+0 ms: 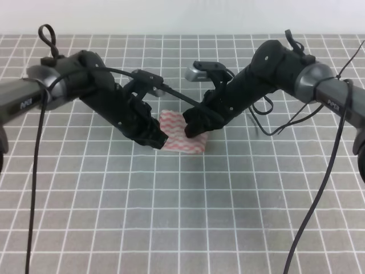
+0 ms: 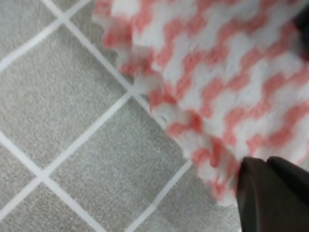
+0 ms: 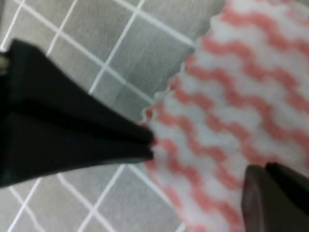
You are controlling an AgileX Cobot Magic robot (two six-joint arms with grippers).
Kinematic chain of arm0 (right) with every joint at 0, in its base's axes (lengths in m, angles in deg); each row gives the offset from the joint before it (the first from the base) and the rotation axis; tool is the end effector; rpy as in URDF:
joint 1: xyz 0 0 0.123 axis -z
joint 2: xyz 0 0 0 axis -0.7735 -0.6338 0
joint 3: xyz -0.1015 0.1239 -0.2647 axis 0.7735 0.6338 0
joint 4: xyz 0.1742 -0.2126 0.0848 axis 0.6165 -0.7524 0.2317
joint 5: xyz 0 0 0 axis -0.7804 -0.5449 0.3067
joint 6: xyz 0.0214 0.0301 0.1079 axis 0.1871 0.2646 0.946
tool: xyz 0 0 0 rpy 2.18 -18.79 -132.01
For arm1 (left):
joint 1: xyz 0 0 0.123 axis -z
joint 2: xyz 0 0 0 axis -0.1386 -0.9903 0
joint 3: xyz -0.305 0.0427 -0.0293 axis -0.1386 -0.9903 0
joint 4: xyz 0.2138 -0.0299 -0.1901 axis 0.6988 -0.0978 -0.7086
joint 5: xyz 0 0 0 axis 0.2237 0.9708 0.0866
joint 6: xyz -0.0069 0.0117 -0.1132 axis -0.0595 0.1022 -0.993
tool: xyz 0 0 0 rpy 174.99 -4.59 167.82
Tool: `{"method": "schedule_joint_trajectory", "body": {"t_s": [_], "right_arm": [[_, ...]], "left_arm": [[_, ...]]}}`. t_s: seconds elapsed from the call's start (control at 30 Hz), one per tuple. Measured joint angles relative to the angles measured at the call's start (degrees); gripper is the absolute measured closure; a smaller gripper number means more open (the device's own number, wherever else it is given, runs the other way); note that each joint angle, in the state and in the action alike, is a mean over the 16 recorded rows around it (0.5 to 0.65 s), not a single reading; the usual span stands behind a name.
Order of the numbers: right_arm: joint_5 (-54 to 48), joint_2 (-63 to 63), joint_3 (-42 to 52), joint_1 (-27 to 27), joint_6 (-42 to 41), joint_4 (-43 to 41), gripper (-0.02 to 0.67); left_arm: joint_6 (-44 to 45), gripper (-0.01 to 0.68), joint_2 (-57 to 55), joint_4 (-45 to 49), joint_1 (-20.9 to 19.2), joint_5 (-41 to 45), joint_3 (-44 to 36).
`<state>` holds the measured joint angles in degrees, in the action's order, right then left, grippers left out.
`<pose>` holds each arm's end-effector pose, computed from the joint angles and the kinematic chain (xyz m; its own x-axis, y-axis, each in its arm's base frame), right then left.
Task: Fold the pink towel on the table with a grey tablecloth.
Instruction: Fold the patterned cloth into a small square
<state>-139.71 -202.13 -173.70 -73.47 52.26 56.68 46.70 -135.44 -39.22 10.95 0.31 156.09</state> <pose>0.5020 0.2758 0.1628 -0.8200 -0.3819 -0.4263 -0.5601 0.6885 0.4606 0.4624 -0.2073 0.1607 -0.6312 0.6114 -0.4773 0.7559 0.6227 -0.2020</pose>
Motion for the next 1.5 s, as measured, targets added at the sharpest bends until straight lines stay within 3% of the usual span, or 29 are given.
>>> {"method": "schedule_joint_trajectory", "body": {"t_s": [0.77, 1.5], "right_arm": [[-1.1, 1.6, 0.1, 0.6, 2.9, -9.1, 0.666], [-2.9, 2.0, 0.5, 0.4, 2.7, -5.8, 0.666]], "left_arm": [[-2.0, 0.672, -0.9, 1.6, 0.0, -1.1, 0.0], [-2.1, 0.672, -0.7, 1.2, 0.0, -1.5, 0.0]]}}
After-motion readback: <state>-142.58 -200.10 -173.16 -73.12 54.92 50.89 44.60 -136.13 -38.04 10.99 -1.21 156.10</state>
